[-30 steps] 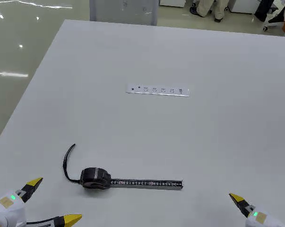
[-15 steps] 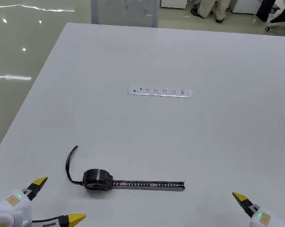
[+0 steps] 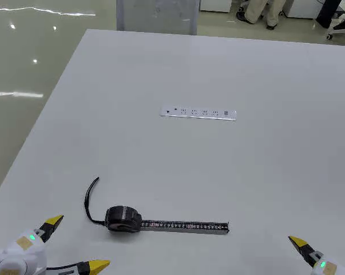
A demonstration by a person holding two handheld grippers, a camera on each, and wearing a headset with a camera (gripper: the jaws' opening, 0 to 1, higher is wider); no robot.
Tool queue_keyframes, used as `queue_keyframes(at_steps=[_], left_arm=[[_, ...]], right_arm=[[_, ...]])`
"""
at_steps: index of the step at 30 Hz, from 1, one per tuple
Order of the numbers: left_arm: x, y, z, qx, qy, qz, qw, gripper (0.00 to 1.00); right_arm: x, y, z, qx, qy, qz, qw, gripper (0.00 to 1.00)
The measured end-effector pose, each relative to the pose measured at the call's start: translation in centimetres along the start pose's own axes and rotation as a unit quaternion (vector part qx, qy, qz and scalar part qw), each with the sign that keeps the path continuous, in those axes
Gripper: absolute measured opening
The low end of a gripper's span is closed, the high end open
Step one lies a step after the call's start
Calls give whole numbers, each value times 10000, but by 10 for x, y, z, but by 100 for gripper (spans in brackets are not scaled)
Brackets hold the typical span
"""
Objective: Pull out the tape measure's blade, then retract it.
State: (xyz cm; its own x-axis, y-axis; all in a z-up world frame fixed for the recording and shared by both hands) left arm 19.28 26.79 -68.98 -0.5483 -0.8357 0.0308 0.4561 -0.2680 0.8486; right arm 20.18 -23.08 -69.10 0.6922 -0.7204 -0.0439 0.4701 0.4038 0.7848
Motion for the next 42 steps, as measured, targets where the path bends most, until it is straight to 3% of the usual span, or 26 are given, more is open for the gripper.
queue_keyframes(at_steps=[6, 19, 21, 22, 23, 25, 28, 31, 34, 39, 42], left_arm=[[-1, 0, 2, 74, 77, 62, 9999, 100], [-2, 3, 1, -10, 258, 149, 9996, 100], [-1, 10, -1, -177, 339, 248, 9990, 100], [1, 16, -1, -131, 347, 244, 9990, 100], [5, 26, -3, -32, 358, 225, 9991, 100], [8, 36, -9, -24, 387, 230, 9990, 100], [13, 45, -19, -15, 407, 343, 9986, 100], [14, 47, -26, -135, 575, 615, 9964, 100], [19, 47, -36, -239, 773, 621, 9948, 100], [37, 46, -55, -332, 868, 480, 9945, 100], [39, 41, -64, -331, 998, 699, 9920, 100]], right_arm=[[-3, 0, 0, -20, 46, 94, 9999, 100], [-1, 1, 2, -341, 204, 460, 9982, 100], [0, 4, 2, -375, 268, 546, 9974, 100], [0, 7, 3, -396, 301, 581, 9971, 100], [1, 11, 2, -416, 327, 638, 9966, 100], [5, 18, 2, -427, 337, 734, 9958, 100], [9, 25, -1, -481, 404, 820, 9946, 100], [10, 31, -5, -566, 501, 972, 9924, 99], [12, 38, -12, -629, 585, 1115, 9900, 98], [15, 52, -26, -775, 645, 1443, 9844, 99], [14, 63, -33, -826, 717, 1644, 9803, 98]])
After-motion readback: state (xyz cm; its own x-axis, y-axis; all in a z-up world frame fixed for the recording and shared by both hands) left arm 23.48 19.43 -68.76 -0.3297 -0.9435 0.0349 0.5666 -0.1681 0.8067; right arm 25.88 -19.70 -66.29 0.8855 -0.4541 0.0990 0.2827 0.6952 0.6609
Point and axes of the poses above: the centre of the closed fingertips' face, and the gripper's own axes: z roughly backward along the fingers, x roughly to its right, y roughly out of its top, the point moved 9 cm from there along z, roughly backward along the fingers, and after that the axes turned 4 degrees about -z, right-handed, at the moved point
